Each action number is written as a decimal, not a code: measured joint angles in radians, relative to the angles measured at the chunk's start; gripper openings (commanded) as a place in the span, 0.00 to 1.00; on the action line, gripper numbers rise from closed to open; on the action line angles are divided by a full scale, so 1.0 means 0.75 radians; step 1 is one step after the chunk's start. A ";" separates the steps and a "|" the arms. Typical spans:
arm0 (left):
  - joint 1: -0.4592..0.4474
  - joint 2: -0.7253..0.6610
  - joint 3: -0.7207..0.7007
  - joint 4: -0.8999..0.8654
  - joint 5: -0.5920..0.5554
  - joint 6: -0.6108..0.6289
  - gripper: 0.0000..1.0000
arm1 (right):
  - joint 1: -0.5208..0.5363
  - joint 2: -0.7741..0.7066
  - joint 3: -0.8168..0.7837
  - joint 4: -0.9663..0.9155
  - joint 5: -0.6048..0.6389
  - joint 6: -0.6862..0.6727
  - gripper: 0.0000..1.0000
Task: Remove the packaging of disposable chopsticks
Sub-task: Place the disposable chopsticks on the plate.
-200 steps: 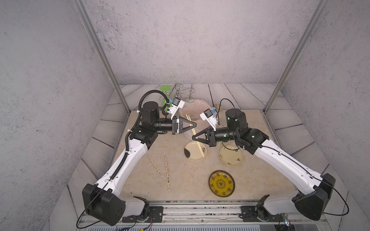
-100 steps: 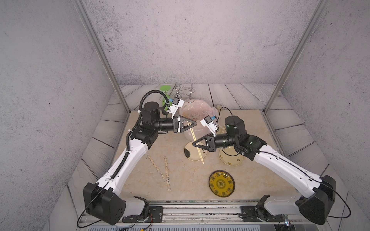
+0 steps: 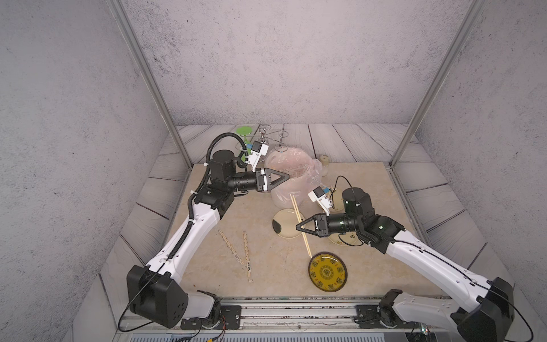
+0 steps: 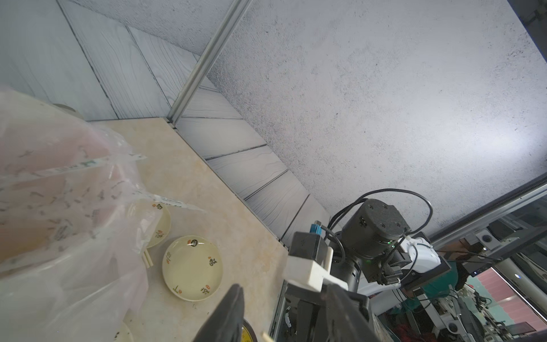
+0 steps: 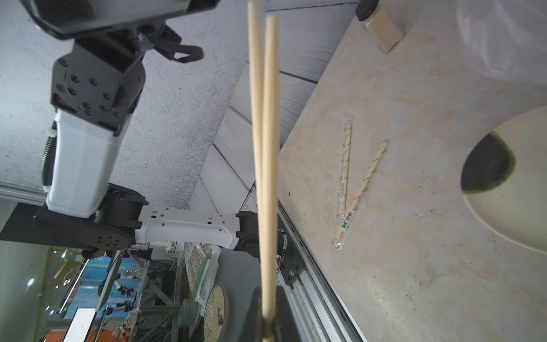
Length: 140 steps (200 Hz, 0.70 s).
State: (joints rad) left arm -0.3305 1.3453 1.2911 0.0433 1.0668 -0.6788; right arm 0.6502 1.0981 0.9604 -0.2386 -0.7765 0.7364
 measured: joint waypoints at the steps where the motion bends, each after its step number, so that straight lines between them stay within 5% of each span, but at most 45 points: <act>1: 0.002 -0.002 0.000 -0.001 -0.001 0.001 0.48 | -0.007 -0.010 -0.005 -0.008 0.001 -0.001 0.00; 50: 0.031 -0.055 0.000 -0.008 -0.038 0.032 0.48 | -0.417 -0.241 -0.111 -0.396 0.157 -0.111 0.00; 92: 0.031 -0.055 0.000 -0.024 -0.054 0.042 0.48 | -0.574 -0.011 -0.159 -0.513 0.379 -0.249 0.00; 140: 0.031 -0.055 0.001 -0.077 -0.080 0.083 0.48 | -0.647 0.263 -0.217 -0.397 0.437 -0.266 0.00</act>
State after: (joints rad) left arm -0.3077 1.3037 1.2915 -0.0147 1.0069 -0.6167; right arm 0.1650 1.2953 0.7979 -0.5362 -0.4488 0.5369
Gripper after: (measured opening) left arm 0.484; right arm 0.069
